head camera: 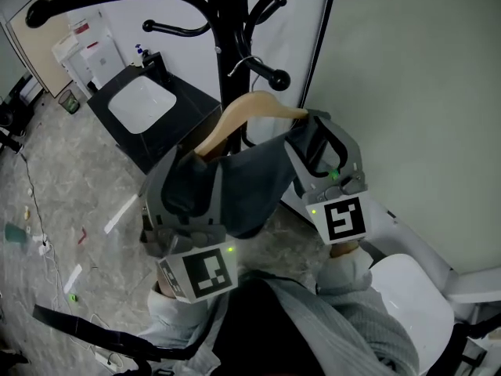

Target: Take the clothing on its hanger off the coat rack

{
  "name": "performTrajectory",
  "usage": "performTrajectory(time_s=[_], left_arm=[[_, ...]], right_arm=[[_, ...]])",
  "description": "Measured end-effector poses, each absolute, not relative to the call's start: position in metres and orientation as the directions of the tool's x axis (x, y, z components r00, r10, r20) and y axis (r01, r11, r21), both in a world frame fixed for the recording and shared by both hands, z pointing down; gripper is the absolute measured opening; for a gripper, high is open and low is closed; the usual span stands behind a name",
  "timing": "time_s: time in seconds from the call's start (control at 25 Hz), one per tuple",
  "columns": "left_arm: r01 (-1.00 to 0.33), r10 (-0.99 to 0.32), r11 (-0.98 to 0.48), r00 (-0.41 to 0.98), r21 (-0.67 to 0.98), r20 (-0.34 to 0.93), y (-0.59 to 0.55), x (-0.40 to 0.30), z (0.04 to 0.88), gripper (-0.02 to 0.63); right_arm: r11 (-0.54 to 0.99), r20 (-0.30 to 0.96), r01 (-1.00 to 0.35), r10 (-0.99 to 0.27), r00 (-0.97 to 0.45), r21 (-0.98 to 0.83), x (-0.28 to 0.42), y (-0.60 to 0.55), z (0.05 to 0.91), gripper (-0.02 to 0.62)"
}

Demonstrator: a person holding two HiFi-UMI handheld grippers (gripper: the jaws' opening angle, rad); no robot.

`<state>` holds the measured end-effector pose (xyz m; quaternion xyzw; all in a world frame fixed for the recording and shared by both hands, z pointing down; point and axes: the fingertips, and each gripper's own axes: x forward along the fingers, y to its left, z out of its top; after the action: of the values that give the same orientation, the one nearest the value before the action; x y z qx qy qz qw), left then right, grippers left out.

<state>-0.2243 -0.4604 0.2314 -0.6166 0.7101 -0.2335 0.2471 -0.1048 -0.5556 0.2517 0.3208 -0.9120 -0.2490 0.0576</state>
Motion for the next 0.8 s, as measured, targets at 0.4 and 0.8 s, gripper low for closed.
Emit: performTrajectory(time_s=[0.4, 0.8], left_arm=[[-0.641, -0.98, 0.119, -0.199, -0.758, 0.014, -0.501, -0.233, 0.253, 0.245], [-0.643, -0.971, 0.088, -0.226, -0.76, 0.078, -0.513, -0.239, 0.26, 0.133]], right_arm=[[0.641, 0.07, -0.417, -0.592, -0.803, 0.644, -0.15, -0.589, 0.265, 0.234], [0.495, 0.027, -0.414, -0.666, -0.746, 0.764, -0.156, -0.599, 0.263, 0.107]])
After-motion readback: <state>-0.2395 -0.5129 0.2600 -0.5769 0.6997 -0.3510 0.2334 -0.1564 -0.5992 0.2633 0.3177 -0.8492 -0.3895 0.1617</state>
